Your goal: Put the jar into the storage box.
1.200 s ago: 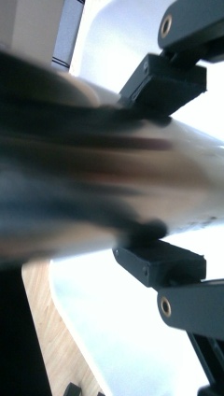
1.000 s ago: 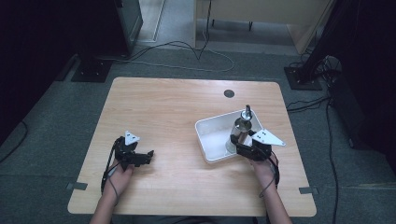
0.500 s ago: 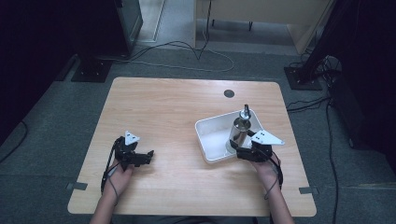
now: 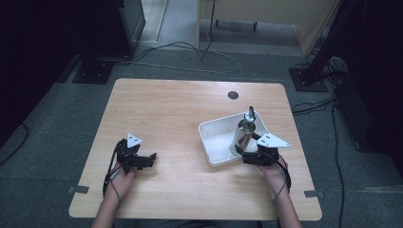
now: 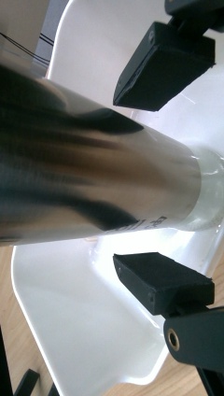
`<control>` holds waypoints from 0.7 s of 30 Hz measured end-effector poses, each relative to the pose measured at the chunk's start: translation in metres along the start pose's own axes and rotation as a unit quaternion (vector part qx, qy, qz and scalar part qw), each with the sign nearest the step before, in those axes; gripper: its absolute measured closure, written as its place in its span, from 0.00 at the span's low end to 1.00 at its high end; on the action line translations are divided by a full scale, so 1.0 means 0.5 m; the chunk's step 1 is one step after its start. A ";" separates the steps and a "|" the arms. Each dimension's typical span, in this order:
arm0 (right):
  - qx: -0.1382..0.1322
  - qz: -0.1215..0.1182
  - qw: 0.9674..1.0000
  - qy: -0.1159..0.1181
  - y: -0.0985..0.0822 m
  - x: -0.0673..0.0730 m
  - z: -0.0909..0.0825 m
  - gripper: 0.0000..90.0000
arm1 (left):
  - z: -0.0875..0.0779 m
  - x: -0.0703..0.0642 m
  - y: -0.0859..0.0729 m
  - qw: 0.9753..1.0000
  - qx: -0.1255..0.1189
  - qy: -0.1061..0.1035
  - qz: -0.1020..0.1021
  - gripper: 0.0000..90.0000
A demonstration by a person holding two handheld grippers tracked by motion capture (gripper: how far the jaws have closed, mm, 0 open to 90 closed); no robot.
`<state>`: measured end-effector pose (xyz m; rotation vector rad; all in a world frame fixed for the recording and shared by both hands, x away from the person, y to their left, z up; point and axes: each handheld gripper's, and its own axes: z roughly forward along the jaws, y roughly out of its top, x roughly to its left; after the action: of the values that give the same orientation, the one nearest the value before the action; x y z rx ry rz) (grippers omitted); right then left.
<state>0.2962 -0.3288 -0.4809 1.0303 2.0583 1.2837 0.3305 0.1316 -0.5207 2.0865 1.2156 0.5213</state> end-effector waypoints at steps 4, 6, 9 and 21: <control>0.004 -0.003 1.000 0.005 0.001 -0.001 -0.003 0.21 | 0.000 0.000 0.000 1.000 0.000 0.000 0.000 0.00; 0.010 -0.006 1.000 0.007 0.000 -0.001 -0.005 0.21 | 0.000 0.000 0.000 1.000 0.000 0.000 0.000 0.00; 0.017 -0.014 1.000 0.008 -0.001 -0.001 -0.007 0.21 | 0.000 0.000 0.000 1.000 0.000 0.000 0.000 0.00; 0.033 -0.037 0.999 0.015 -0.010 -0.003 -0.017 0.21 | 0.000 0.000 0.000 1.000 0.000 0.000 0.000 0.00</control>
<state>0.2892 -0.3359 -0.4815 0.9592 2.1543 1.2088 0.3304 0.1316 -0.5207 2.0869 1.2155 0.5212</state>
